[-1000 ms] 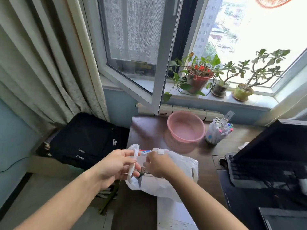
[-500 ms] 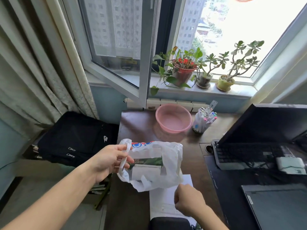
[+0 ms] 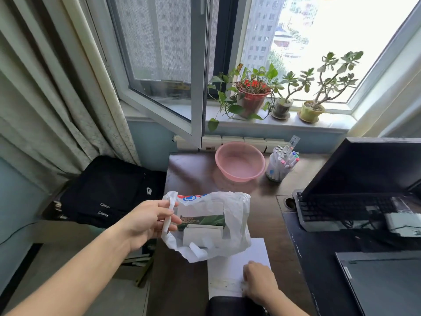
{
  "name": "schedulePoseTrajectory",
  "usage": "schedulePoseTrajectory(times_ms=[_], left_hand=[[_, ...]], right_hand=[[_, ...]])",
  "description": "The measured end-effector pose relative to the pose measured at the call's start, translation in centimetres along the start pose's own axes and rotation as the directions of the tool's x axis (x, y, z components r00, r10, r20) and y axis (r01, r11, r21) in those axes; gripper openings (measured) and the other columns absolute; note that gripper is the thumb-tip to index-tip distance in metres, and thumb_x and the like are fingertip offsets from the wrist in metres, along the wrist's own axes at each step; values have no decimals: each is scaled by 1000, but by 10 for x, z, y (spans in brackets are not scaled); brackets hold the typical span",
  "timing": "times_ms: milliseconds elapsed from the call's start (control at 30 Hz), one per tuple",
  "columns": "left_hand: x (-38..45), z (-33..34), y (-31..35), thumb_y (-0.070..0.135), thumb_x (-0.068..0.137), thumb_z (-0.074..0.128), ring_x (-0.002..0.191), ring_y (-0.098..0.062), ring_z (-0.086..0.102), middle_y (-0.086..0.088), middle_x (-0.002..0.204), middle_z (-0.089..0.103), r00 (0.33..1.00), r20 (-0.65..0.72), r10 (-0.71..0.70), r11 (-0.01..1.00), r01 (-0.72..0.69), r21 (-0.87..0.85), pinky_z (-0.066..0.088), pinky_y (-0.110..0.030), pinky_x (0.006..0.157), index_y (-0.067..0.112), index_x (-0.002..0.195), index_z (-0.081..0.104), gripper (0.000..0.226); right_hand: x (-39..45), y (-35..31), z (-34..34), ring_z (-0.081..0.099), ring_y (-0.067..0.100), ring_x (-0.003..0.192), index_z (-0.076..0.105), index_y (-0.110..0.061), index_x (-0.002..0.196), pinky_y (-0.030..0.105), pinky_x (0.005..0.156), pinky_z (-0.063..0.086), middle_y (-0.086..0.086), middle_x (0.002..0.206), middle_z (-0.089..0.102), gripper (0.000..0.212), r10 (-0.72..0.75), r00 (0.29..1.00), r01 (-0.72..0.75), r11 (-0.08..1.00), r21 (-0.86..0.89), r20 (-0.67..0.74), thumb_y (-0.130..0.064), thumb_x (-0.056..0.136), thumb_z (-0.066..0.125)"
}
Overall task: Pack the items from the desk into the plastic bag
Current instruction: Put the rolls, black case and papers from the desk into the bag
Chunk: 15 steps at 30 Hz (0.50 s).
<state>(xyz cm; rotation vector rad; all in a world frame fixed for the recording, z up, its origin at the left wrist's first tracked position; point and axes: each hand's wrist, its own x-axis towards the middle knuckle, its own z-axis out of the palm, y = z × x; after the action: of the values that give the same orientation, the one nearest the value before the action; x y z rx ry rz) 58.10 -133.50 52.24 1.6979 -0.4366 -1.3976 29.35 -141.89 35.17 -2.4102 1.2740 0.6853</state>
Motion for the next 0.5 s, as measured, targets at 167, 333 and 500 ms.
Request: schedulePoseTrajectory(times_ms=[167, 333, 500], left_hand=[[-2, -2, 0, 6, 95, 47, 65, -22, 65, -7, 68, 72, 1000, -14, 0, 1000, 0, -9, 49, -33, 65, 12, 114, 65, 27], [0, -5, 3, 6, 96, 47, 66, -23, 65, -7, 67, 72, 1000, -26, 12, 1000, -13, -27, 49, -36, 69, 11, 114, 64, 25], [4, -6, 2, 4, 95, 46, 66, -24, 64, -8, 67, 72, 1000, -20, 17, 999, -18, -31, 50, -36, 67, 11, 113, 64, 26]], right_hand=[[-2, 2, 0, 43, 23, 81, 44, -28, 79, 27, 57, 31, -2, 90, 50, 19, 10, 999, -13, 996, 85, 35, -11, 73, 51], [-17, -1, -23, 53, 16, 77, 66, -31, 76, 24, 69, 42, -7, 86, 59, 21, -29, 1000, 30, 991, 133, -9, -10, 76, 64], [-53, -10, -70, 61, 2, 73, 77, -28, 93, 15, 72, 48, -11, 81, 69, 20, -172, 985, 171, 971, 167, -8, -15, 79, 71]])
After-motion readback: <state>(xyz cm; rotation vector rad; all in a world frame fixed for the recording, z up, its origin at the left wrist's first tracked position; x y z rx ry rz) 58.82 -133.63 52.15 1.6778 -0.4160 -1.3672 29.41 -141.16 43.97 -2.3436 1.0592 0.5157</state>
